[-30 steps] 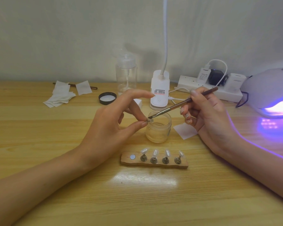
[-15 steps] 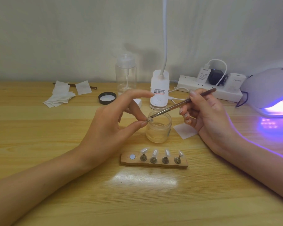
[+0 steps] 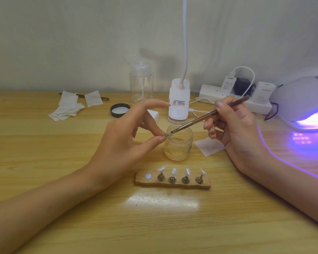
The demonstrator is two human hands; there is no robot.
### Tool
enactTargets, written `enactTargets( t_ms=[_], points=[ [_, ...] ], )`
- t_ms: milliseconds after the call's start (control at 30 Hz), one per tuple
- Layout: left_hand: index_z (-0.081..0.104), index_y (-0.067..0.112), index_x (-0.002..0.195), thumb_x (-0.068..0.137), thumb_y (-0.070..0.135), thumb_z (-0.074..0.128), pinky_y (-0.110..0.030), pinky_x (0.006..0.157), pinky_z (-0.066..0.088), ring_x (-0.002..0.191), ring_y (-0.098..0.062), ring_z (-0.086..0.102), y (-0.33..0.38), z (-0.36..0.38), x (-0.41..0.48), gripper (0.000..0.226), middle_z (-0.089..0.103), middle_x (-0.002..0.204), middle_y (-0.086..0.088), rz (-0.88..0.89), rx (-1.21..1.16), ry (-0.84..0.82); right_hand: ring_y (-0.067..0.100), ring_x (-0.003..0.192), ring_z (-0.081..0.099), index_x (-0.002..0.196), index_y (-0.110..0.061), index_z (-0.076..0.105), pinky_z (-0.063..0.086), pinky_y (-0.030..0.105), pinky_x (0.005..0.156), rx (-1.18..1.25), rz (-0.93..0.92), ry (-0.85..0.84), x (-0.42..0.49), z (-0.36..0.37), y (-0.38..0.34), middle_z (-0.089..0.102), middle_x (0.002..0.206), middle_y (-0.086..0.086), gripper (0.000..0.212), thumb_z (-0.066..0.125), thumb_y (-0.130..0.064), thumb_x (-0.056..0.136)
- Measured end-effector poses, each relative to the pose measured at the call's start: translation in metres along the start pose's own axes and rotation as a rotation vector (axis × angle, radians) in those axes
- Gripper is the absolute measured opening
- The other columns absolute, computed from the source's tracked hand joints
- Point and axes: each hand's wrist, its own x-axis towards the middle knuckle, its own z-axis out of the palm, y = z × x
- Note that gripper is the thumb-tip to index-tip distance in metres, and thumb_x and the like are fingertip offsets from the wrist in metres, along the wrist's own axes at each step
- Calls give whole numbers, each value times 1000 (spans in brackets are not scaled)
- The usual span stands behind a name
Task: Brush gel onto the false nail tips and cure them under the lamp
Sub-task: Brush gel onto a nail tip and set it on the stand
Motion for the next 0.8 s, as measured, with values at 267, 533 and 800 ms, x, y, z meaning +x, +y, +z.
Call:
enactTargets(
  t_ms=[267, 533, 800],
  points=[
    [56, 26, 132, 85, 19, 74, -38, 62, 41, 83, -21, 67, 0, 1, 0, 51, 71, 82, 12, -18, -27, 8, 13, 59, 60, 82, -20, 51, 46, 19, 51, 43, -102, -42, -3, 2, -2, 63, 61, 3, 16, 52, -24, 97],
    [55, 27, 132, 84, 19, 76, -37, 62, 41, 82, -13, 66, -2, 1, 0, 52, 71, 81, 13, -34, -40, 9, 14, 59, 60, 80, -21, 50, 44, 19, 50, -16, -96, 21, -2, -2, -3, 61, 60, 2, 22, 51, -19, 102],
    [56, 26, 132, 83, 14, 81, -42, 63, 40, 83, -11, 68, -3, 1, 0, 56, 72, 81, 12, -67, -66, 4, 15, 59, 60, 84, -18, 49, 45, 21, 50, -22, -98, -34, -4, 0, -2, 63, 62, 5, 14, 53, -24, 96]
  ],
)
